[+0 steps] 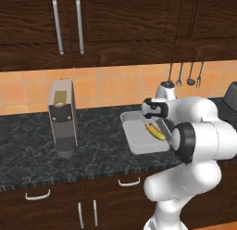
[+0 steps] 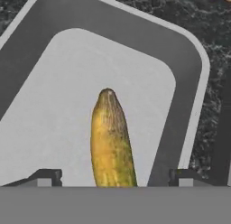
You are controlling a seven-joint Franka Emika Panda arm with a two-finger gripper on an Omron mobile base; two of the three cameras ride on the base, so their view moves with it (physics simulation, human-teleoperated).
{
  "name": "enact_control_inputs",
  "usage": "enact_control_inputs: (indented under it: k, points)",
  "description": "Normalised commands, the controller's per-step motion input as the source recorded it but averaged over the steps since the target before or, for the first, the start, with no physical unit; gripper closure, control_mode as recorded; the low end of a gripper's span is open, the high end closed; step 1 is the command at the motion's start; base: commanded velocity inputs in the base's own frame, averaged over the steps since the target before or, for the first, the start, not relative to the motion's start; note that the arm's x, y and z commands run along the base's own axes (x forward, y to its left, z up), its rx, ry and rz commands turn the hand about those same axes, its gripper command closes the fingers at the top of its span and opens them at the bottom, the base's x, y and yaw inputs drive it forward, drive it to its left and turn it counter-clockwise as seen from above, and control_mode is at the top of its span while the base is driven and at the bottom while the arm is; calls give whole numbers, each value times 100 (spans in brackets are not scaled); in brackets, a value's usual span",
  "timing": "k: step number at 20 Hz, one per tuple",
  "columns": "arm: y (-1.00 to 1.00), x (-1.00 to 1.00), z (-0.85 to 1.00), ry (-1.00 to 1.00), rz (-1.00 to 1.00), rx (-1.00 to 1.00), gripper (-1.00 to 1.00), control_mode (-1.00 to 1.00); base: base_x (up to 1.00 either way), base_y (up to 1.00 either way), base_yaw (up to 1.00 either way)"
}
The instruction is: Place one cucumber and one fish in each tupperware on the nearby counter, to pack two identical lunches.
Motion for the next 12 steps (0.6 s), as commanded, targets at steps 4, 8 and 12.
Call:
enact_control_inputs:
  k: [4,8,12]
  points:
    - [0,-100,34,-44,0,4,-100,-100,0,0,0]
    - [0,-100,100,-42,0,0,-100,-100,0,0,0]
    - [0,-75,100,-19,-4,0,-100,-100,0,0,0]
